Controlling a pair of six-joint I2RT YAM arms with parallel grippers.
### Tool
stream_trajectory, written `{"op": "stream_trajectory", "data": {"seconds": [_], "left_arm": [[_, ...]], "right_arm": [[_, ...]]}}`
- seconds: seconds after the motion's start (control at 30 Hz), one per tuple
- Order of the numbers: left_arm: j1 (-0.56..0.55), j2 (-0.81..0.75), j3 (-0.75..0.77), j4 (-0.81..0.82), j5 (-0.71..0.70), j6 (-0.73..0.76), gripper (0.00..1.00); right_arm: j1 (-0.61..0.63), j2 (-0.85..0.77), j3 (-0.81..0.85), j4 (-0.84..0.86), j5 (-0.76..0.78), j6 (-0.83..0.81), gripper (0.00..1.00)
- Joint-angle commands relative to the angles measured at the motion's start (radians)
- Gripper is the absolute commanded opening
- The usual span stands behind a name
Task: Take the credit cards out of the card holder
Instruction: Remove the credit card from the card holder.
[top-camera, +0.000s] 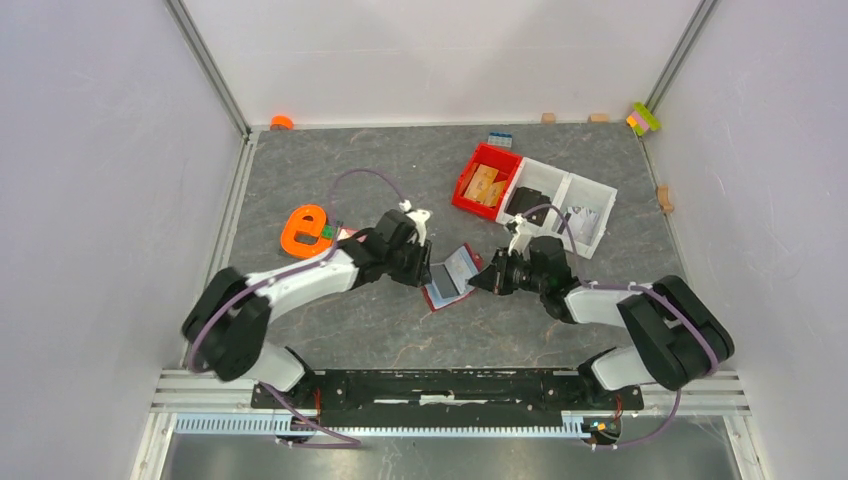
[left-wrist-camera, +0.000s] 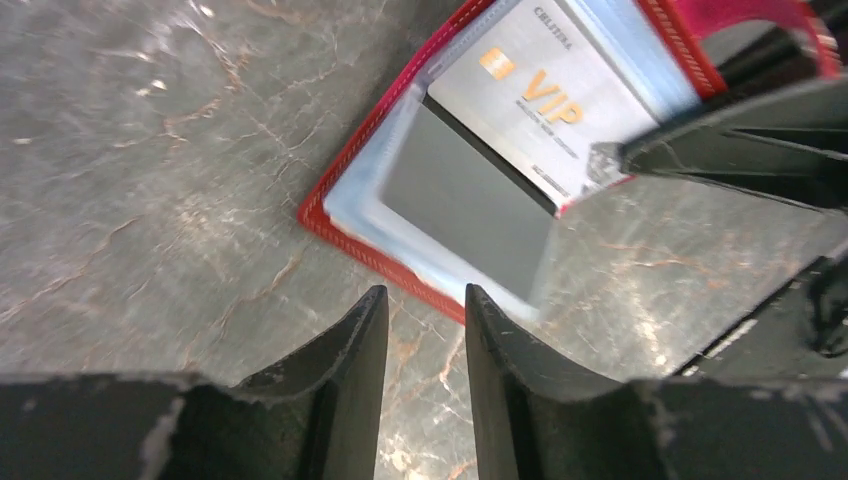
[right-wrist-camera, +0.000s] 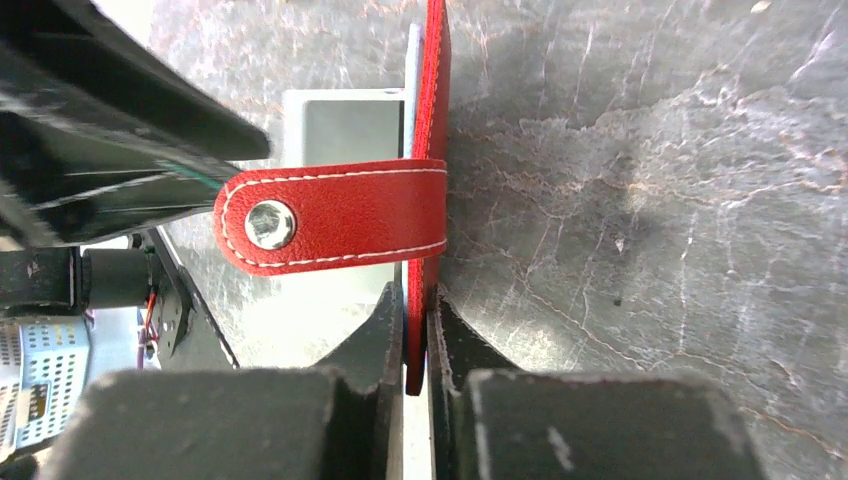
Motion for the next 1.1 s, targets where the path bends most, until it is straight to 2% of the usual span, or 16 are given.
{"op": "stream_trajectory", "data": {"seconds": [0.0,0.13,0.3,0.37,0.43,0.7,0.9,0.97,1.03,1.07], "left_arm": [[0.022,-0.188,-0.080,0.155,-0.061,-0.041,0.42],[0.056,-0.211,-0.127,0.252,0.046,-0.085,0.47],[0.108,-0.217,-0.187,0.407,0.207,-0.141,0.77],[0.115,-0.222,-0.212,0.466,0.258,-0.158,0.84],[0.118,-0.234,-0.237,0.532,0.308,-0.166,0.87],[0.122,-0.318,-0.325,0.732,0.388,-0.202,0.88],[0.122,-0.329,-0.337,0.777,0.424,-0.225,0.87],[0.122,-0.319,-0.334,0.780,0.432,-0.228,0.81],[0.122,-0.315,-0.333,0.792,0.447,-0.234,0.70],[0.122,-0.318,-0.336,0.801,0.451,-0.234,0.62]], "right_arm": [[-0.001,-0.112,-0.027,0.042,0.073,-0.025,0.02],[-0.009,-0.182,-0.066,0.104,0.072,-0.014,0.00],[-0.027,-0.265,-0.119,0.218,0.025,0.033,0.00],[-0.039,-0.304,-0.141,0.261,0.006,0.062,0.00],[-0.046,-0.342,-0.159,0.300,-0.014,0.085,0.00],[-0.050,-0.417,-0.177,0.448,-0.123,0.182,0.00],[-0.050,-0.410,-0.194,0.530,-0.144,0.229,0.00],[-0.051,-0.405,-0.195,0.540,-0.148,0.234,0.00],[-0.053,-0.401,-0.195,0.532,-0.143,0.231,0.00],[-0.055,-0.398,-0.198,0.526,-0.139,0.229,0.00]]}}
